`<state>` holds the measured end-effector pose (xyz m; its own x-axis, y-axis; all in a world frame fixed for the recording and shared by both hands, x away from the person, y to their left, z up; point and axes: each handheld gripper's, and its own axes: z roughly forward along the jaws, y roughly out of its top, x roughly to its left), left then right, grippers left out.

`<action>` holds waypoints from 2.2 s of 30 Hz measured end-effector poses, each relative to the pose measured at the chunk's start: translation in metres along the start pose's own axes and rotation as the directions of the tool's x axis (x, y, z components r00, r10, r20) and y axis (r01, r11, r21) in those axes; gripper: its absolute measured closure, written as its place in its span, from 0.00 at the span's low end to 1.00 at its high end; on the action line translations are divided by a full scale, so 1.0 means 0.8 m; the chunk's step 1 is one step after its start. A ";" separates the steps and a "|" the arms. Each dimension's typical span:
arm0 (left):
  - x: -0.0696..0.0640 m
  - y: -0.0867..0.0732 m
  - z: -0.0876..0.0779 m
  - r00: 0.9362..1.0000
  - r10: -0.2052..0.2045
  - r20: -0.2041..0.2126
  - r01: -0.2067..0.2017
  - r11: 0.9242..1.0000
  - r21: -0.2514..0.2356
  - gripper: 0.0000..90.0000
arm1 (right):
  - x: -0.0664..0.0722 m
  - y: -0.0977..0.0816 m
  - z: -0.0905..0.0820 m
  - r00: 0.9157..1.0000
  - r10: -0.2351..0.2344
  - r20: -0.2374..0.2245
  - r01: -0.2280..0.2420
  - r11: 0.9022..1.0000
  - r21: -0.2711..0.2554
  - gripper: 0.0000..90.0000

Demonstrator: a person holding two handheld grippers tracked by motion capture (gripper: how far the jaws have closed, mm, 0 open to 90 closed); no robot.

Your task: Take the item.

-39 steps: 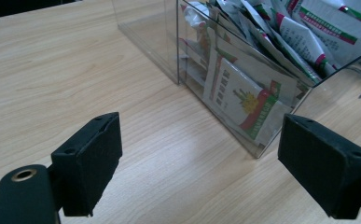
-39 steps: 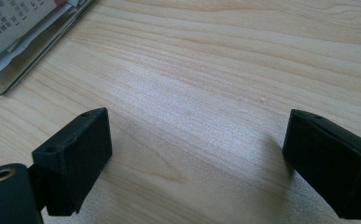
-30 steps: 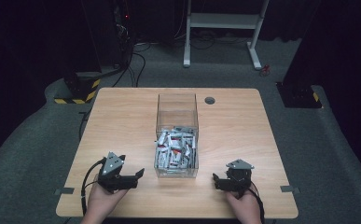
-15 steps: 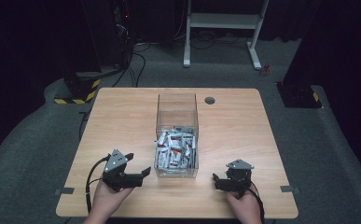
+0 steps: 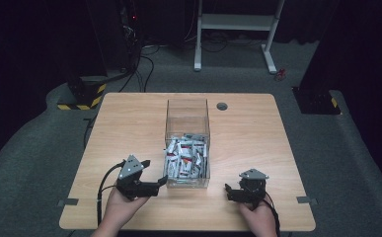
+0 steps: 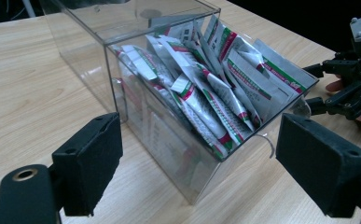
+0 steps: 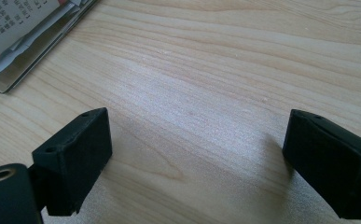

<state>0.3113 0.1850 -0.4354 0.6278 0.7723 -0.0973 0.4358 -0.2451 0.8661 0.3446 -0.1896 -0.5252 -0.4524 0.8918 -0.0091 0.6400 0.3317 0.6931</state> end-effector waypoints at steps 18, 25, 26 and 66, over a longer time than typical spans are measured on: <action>-0.020 0.017 0.025 0.999 0.040 0.036 -0.041 0.999 0.023 0.19 | 0.000 0.000 0.000 1.000 -0.010 -0.004 0.010 1.000 -0.001 0.09; -0.027 0.024 0.036 0.998 0.050 0.045 -0.052 0.998 0.030 0.20 | 0.000 0.000 0.000 1.000 -0.010 -0.006 0.010 1.000 -0.001 0.09; -0.029 0.024 0.038 0.997 0.056 0.045 -0.057 0.998 0.033 0.21 | 0.000 0.000 0.000 1.000 -0.010 -0.006 0.010 1.000 -0.001 0.09; -0.043 0.027 0.084 0.997 0.078 -0.020 -0.075 0.987 0.142 0.74 | 0.000 -0.001 -0.001 1.000 -0.016 -0.011 0.016 1.000 -0.001 0.09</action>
<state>0.3429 0.1139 -0.4462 0.6472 0.7621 -0.0197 0.4749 -0.3829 0.7924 0.3438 -0.1896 -0.5252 -0.4696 0.8828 -0.0122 0.6318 0.3457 0.6938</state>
